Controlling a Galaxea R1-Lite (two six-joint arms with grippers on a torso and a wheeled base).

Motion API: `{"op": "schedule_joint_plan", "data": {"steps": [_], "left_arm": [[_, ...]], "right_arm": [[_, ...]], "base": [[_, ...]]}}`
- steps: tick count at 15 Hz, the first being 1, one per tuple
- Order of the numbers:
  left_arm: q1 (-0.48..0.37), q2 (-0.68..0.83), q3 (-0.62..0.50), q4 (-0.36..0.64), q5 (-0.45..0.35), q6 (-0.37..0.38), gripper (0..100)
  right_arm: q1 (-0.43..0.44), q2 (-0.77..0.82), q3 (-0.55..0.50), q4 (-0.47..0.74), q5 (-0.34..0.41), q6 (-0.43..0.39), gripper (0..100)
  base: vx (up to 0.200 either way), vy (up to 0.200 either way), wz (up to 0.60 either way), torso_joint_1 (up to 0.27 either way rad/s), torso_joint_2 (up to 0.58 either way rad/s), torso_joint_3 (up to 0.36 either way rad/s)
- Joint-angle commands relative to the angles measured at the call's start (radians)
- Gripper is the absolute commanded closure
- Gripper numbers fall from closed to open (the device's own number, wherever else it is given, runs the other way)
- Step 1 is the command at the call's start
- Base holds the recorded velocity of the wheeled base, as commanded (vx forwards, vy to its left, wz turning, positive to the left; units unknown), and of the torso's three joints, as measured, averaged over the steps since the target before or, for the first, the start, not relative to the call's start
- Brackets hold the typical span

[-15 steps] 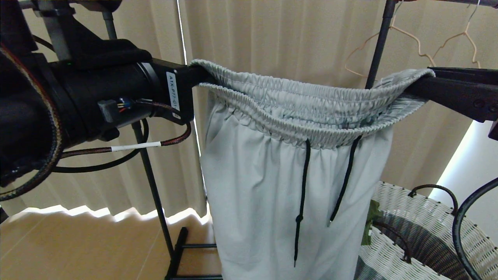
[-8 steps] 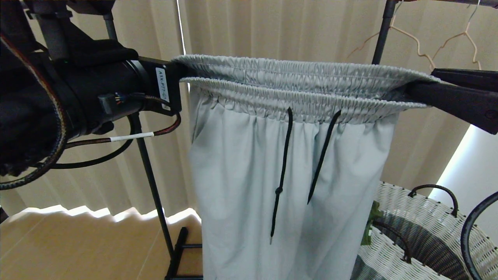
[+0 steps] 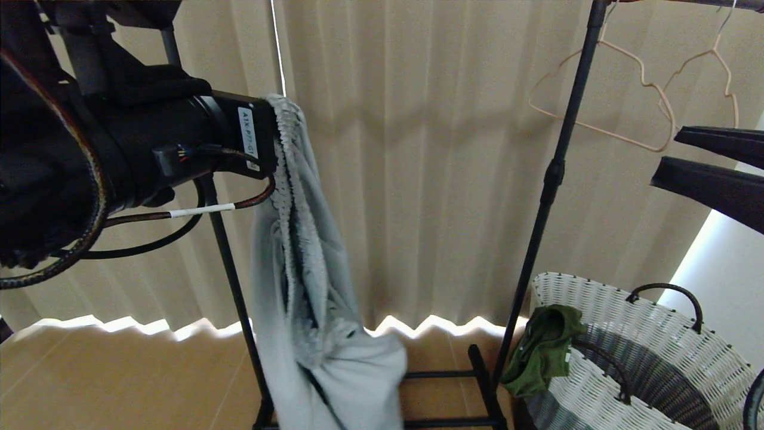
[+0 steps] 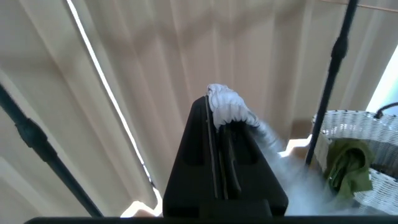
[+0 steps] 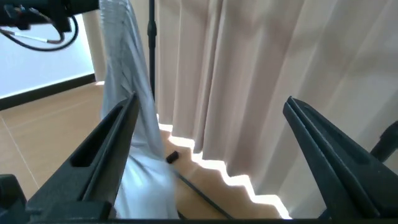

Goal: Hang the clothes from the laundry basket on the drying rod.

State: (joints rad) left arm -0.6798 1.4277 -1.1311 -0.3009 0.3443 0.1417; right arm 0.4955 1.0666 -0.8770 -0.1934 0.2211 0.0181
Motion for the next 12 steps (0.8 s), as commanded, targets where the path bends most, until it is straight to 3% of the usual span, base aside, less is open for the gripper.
{"op": "schedule_joint_plan", "data": {"steps": [1, 4, 6, 9, 12], "left_arm": [[0.0, -0.013, 0.028, 0.003, 0.001, 0.015, 100], [0.049, -0.113, 0.16, 0.005, -0.002, 0.093, 100], [0.088, -0.174, 0.237, 0.005, -0.01, 0.119, 100], [0.12, -0.256, 0.363, 0.003, -0.013, 0.139, 100], [0.163, -0.291, 0.418, 0.0, -0.013, 0.137, 100]], "right_arm": [[-0.038, -0.005, 0.015, 0.005, -0.003, -0.013, 0], [-0.222, -0.002, 0.084, 0.011, -0.042, -0.136, 0], [-0.282, -0.007, 0.107, 0.014, -0.085, -0.168, 0], [-0.316, -0.011, 0.112, 0.061, -0.264, -0.222, 0], [-0.319, -0.031, 0.153, 0.074, -0.328, -0.239, 0]], "base": [[0.0, 0.0, 0.0, 0.0, 0.0, 0.0], [0.0, 0.0, 0.0, 0.0, 0.0, 0.0], [0.0, 0.0, 0.0, 0.0, 0.0, 0.0], [0.0, 0.0, 0.0, 0.0, 0.0, 0.0], [0.0, 0.0, 0.0, 0.0, 0.0, 0.0]]}}
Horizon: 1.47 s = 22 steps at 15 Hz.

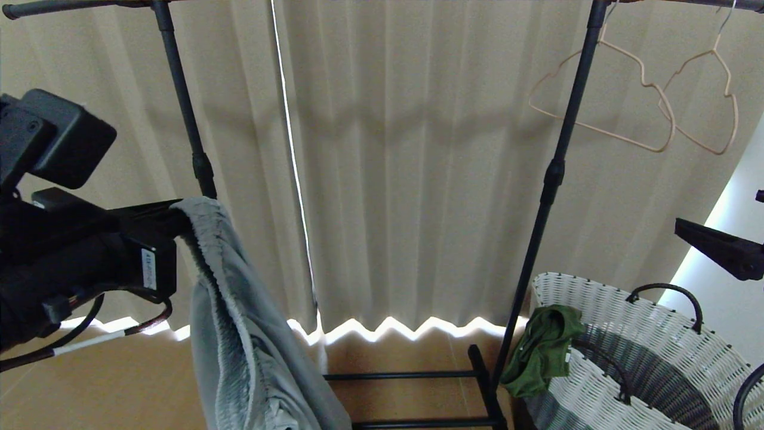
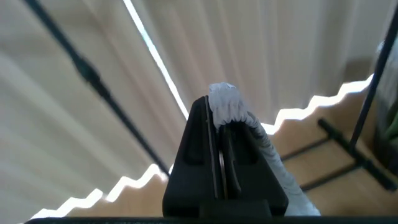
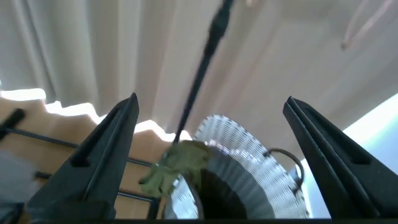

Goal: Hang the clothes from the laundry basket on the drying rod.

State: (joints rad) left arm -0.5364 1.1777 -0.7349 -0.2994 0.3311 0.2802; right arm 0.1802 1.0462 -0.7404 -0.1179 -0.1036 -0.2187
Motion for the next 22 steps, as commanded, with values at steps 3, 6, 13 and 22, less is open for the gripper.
{"op": "schedule_joint_plan", "data": {"steps": [3, 6, 13, 22], "left_arm": [[0.076, -0.079, 0.061, 0.002, -0.018, -0.003, 100], [0.107, -0.11, 0.1, 0.0, -0.027, -0.003, 100], [0.119, -0.159, 0.126, 0.003, -0.072, -0.024, 100], [0.128, -0.194, 0.18, 0.003, -0.101, -0.041, 100]], "right_arm": [[-0.084, -0.029, 0.056, -0.006, -0.013, -0.044, 0], [-0.142, -0.051, 0.122, -0.066, -0.013, -0.111, 0], [-0.157, -0.049, 0.151, -0.16, -0.011, -0.116, 0], [-0.157, -0.072, 0.202, -0.186, -0.014, -0.146, 0]], "base": [[0.0, 0.0, 0.0, 0.0, 0.0, 0.0], [0.0, 0.0, 0.0, 0.0, 0.0, 0.0], [0.0, 0.0, 0.0, 0.0, 0.0, 0.0], [0.0, 0.0, 0.0, 0.0, 0.0, 0.0]]}}
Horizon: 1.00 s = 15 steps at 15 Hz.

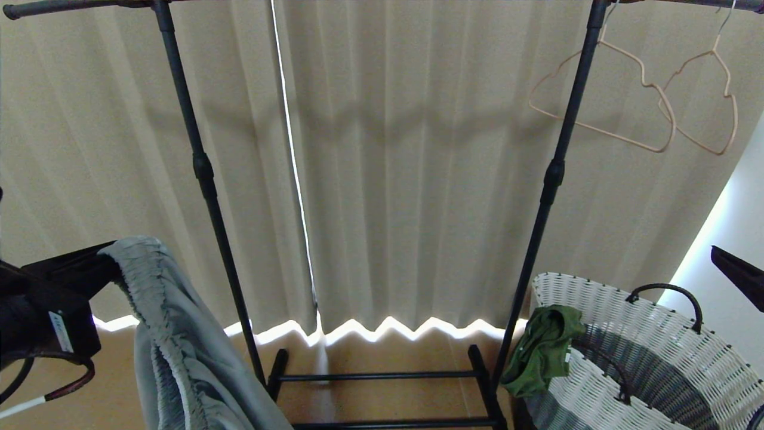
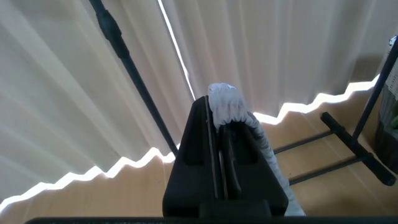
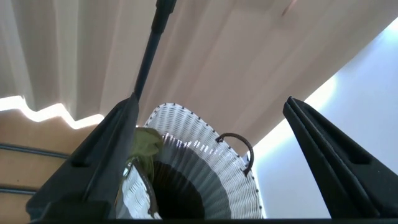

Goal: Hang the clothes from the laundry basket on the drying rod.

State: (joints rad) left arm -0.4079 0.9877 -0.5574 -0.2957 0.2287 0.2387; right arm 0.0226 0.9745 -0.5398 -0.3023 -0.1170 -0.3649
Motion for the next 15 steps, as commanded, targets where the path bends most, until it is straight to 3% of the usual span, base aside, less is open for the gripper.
{"op": "schedule_joint_plan", "data": {"steps": [1, 5, 10, 15], "left_arm": [[0.0, -0.004, 0.002, 0.0, 0.001, 0.002, 100], [0.0, -0.007, 0.013, -0.008, -0.002, 0.007, 100], [0.0, -0.017, 0.021, -0.008, -0.002, 0.059, 100], [0.0, -0.02, 0.024, -0.008, 0.001, 0.063, 100]], "right_arm": [[0.0, 0.0, 0.001, 0.002, 0.0, 0.0, 0], [0.0, 0.001, -0.002, -0.003, 0.0, 0.003, 0], [-0.013, 0.004, -0.009, -0.004, 0.002, 0.006, 0], [-0.013, 0.007, -0.016, -0.006, 0.011, 0.012, 0]], "base": [[0.0, 0.0, 0.0, 0.017, -0.06, -0.027], [0.0, 0.0, 0.0, 0.061, -0.23, -0.238], [0.0, 0.0, 0.0, 0.173, -0.52, -0.293], [0.0, 0.0, 0.0, 0.192, -0.47, -0.285]]}}
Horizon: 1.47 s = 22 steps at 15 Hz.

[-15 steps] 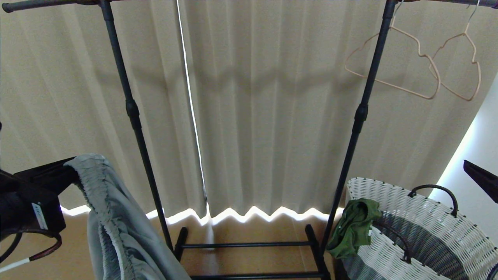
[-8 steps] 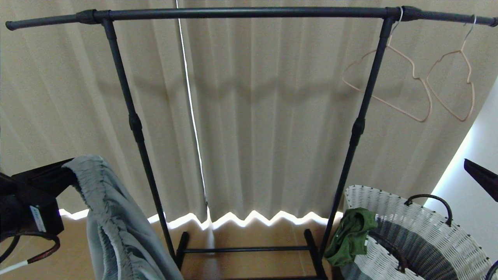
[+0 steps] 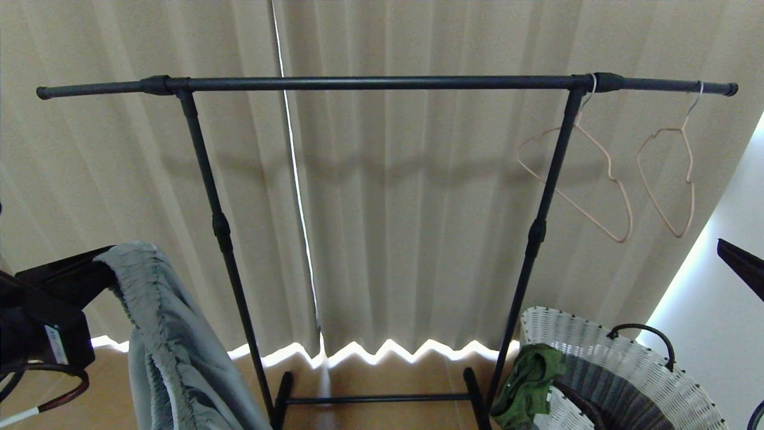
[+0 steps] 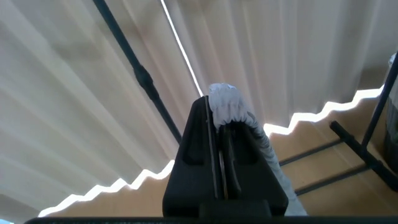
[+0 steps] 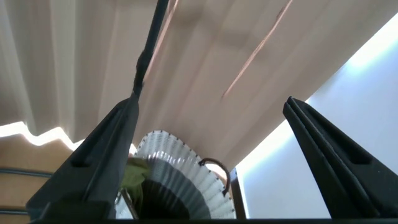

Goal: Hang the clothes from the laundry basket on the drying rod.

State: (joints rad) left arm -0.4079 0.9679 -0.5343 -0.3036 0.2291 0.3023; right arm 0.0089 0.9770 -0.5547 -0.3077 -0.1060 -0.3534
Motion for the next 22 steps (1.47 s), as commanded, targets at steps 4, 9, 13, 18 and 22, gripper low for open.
{"op": "schedule_joint_plan", "data": {"steps": [4, 9, 13, 18, 22], "left_arm": [[0.0, -0.003, -0.001, -0.002, 0.001, 0.004, 100], [0.0, -0.018, 0.0, -0.002, 0.002, 0.004, 100], [0.0, -0.02, 0.007, -0.002, 0.002, 0.003, 100], [0.0, -0.02, 0.01, 0.0, 0.001, 0.003, 100], [0.0, -0.02, 0.01, -0.002, 0.001, 0.003, 100]], "right_arm": [[0.0, 0.003, 0.004, -0.001, 0.002, 0.01, 0], [0.002, 0.055, -0.021, -0.001, 0.005, 0.021, 0], [0.002, 0.069, -0.028, -0.001, 0.026, 0.077, 0], [0.002, 0.069, -0.024, 0.001, 0.028, 0.082, 0], [0.002, 0.069, -0.024, 0.002, 0.026, 0.082, 0]], "base": [[0.0, 0.0, 0.0, 0.202, -0.46, -0.265], [0.0, 0.0, 0.0, 0.037, -0.09, -0.05], [0.0, -0.05, 0.0, -0.001, 0.0, -0.001], [0.0, -0.2, 0.0, 0.006, 0.0, 0.0], [0.0, -0.2, 0.0, 0.004, 0.0, 0.0]]}}
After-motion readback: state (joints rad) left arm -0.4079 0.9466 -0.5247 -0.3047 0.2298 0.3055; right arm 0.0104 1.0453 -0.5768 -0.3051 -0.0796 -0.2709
